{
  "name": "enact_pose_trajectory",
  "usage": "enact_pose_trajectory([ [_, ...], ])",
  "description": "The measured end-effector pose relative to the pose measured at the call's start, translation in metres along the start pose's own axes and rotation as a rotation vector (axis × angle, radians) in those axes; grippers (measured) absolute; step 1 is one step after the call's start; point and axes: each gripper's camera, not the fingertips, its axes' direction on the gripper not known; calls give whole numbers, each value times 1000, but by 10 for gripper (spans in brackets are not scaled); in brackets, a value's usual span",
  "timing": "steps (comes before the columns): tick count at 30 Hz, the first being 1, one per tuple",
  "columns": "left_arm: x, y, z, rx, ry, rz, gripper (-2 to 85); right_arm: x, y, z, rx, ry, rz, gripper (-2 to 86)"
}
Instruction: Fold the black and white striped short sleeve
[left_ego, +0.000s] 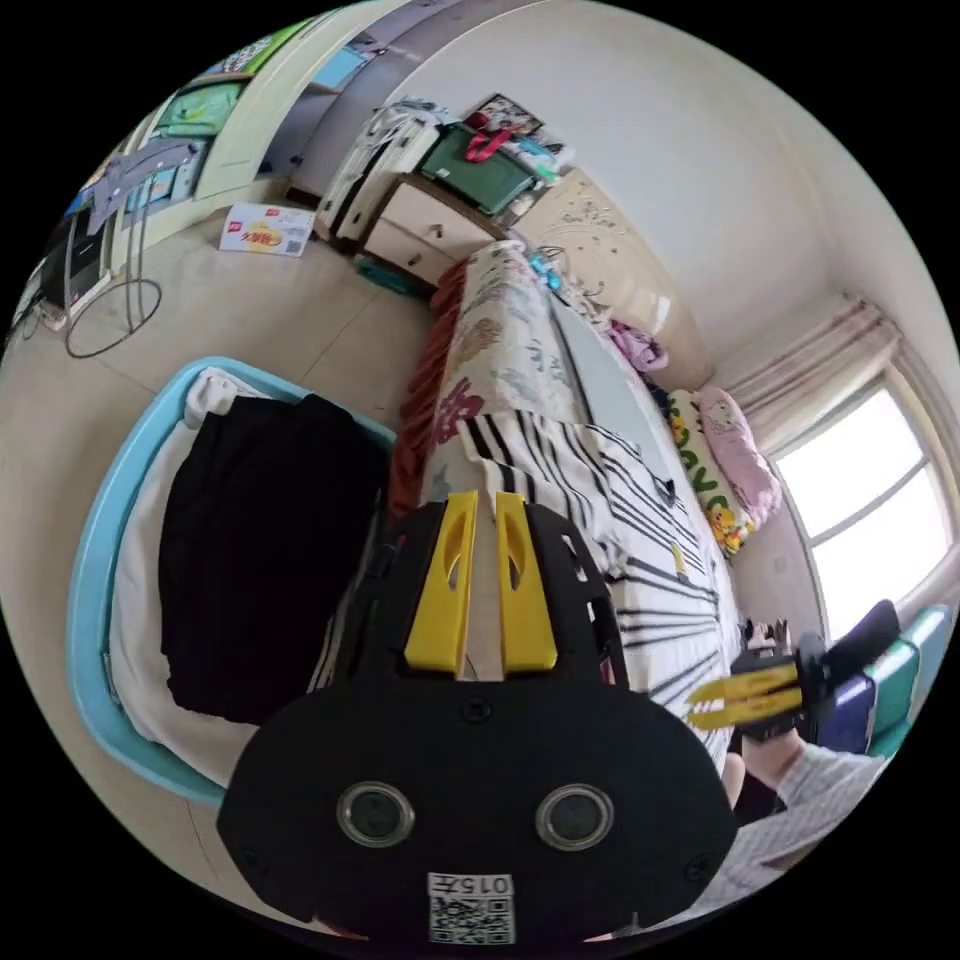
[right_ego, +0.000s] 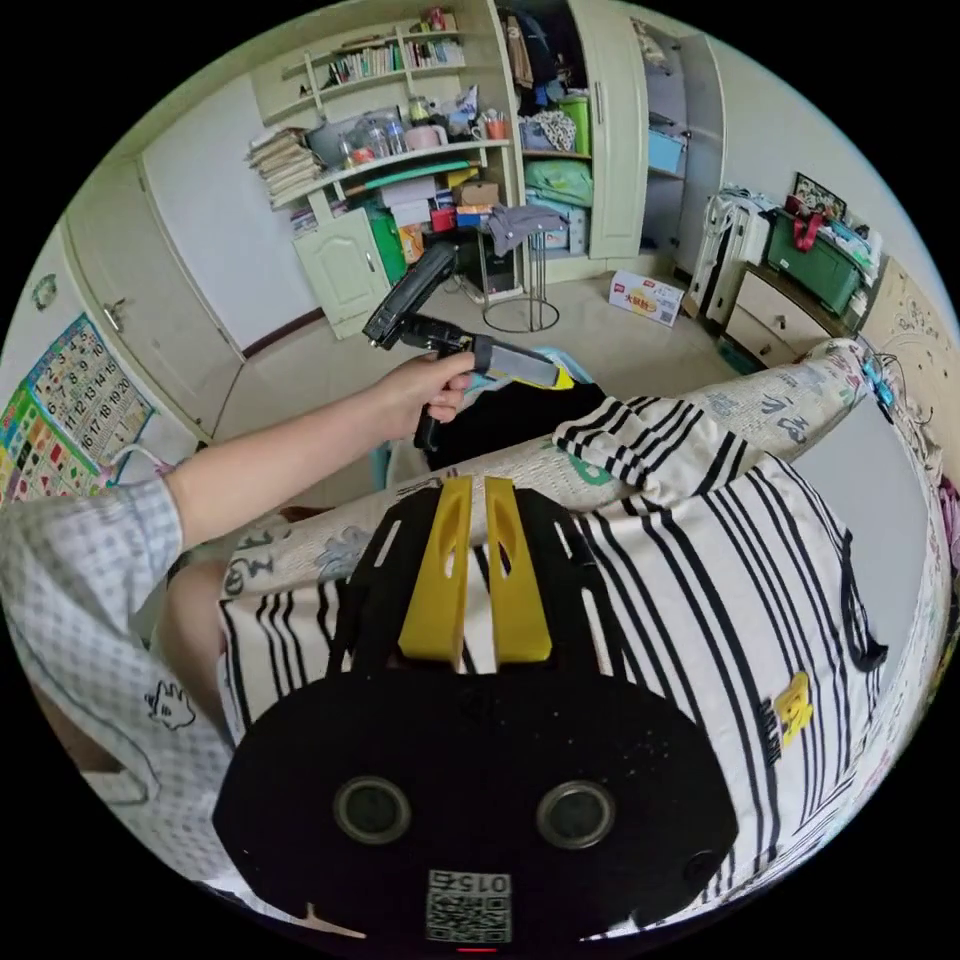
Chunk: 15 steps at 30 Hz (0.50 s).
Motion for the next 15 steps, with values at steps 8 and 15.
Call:
enact_pose_trajectory([
  [8,115,178,-143,-66,-39,164,106,-7,243,-258,160,290,558,65],
  [15,114,232,-154,-139,-82,-71,110,-3,398,-374,181,377,1025,93],
])
